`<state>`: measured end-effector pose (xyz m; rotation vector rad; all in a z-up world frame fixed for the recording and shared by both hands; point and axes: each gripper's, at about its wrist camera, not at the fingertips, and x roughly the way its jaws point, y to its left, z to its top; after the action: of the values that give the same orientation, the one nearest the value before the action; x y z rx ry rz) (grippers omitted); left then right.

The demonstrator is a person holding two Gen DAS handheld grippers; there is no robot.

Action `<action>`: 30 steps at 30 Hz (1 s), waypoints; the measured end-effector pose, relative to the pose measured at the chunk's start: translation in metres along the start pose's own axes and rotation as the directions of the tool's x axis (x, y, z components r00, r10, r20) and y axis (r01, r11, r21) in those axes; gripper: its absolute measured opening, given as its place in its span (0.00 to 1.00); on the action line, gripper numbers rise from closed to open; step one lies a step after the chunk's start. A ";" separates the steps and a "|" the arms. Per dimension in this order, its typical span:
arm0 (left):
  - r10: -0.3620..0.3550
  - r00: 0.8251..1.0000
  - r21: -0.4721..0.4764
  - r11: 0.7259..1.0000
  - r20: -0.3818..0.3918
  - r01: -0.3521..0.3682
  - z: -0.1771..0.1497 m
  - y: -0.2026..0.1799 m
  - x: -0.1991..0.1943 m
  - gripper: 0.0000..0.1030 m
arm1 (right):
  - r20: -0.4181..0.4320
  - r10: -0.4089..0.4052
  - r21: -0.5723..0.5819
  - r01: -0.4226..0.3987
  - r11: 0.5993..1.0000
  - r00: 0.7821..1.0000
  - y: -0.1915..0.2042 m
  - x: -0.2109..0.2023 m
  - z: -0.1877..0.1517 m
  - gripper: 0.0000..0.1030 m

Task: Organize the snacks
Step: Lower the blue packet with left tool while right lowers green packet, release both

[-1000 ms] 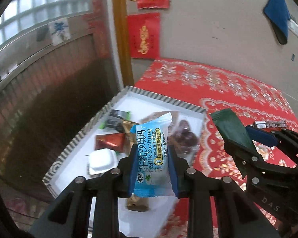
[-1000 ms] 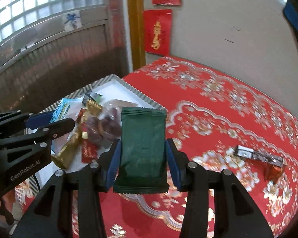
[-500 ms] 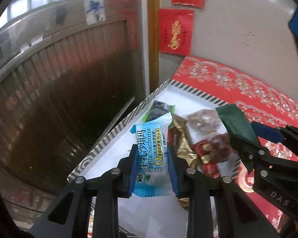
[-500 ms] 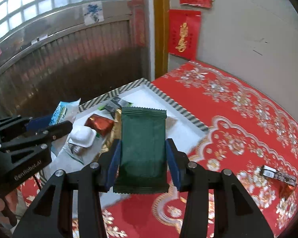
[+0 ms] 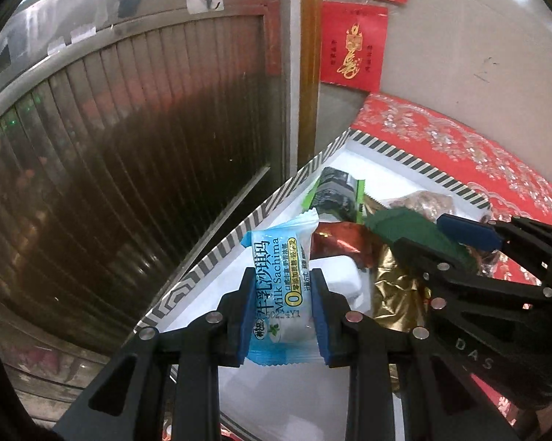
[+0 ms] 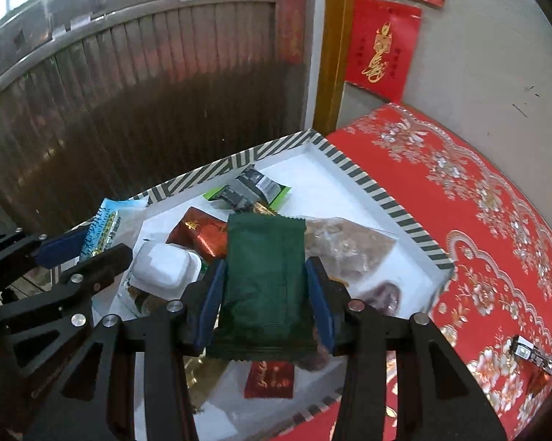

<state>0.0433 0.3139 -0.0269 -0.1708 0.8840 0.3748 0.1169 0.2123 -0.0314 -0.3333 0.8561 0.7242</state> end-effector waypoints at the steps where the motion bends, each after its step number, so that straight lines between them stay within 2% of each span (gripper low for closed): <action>1: 0.001 1.000 -0.001 1.000 -0.002 -0.001 0.000 0.000 0.002 0.27 | -0.005 -0.001 -0.004 0.001 1.000 1.000 0.002 0.002 0.000 0.42; 8: 0.023 1.000 -0.024 0.999 -0.002 -0.023 -0.001 0.001 0.011 0.30 | -0.034 0.026 -0.010 -0.026 1.000 0.999 0.008 0.017 0.003 0.43; 10: 0.040 0.999 -0.036 0.999 -0.007 -0.041 -0.001 0.003 0.011 0.49 | -0.032 0.041 0.009 -0.040 0.999 0.999 0.005 0.018 0.002 0.45; 13: 0.021 1.000 -0.065 0.998 -0.013 -0.021 0.000 0.007 0.010 0.65 | -0.016 0.096 0.084 -0.094 0.992 0.995 -0.008 0.014 -0.001 0.45; 15: 0.022 1.000 -0.072 0.997 -0.001 -0.022 0.000 0.006 0.005 0.69 | 0.001 0.128 0.123 -0.127 0.984 0.992 -0.016 0.008 -0.002 0.46; 17: 0.028 1.000 -0.053 0.998 0.013 -0.028 0.000 -0.002 0.000 0.69 | 0.026 0.142 0.142 -0.144 0.979 0.990 -0.021 0.000 -0.005 0.53; 27: 0.013 0.998 0.037 0.999 0.057 -0.015 -0.004 -0.052 -0.024 0.76 | 0.078 0.116 0.162 -0.128 0.978 0.990 -0.048 -0.045 -0.030 0.53; 30: -0.002 0.998 0.070 0.998 0.065 -0.003 -0.005 -0.071 -0.029 0.79 | 0.093 0.089 0.184 -0.105 0.977 0.992 -0.063 -0.060 -0.042 0.59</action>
<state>0.0507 0.2394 -0.0076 -0.0933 0.8320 0.3475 0.1109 0.1181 -0.0120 -0.0915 0.8577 0.7360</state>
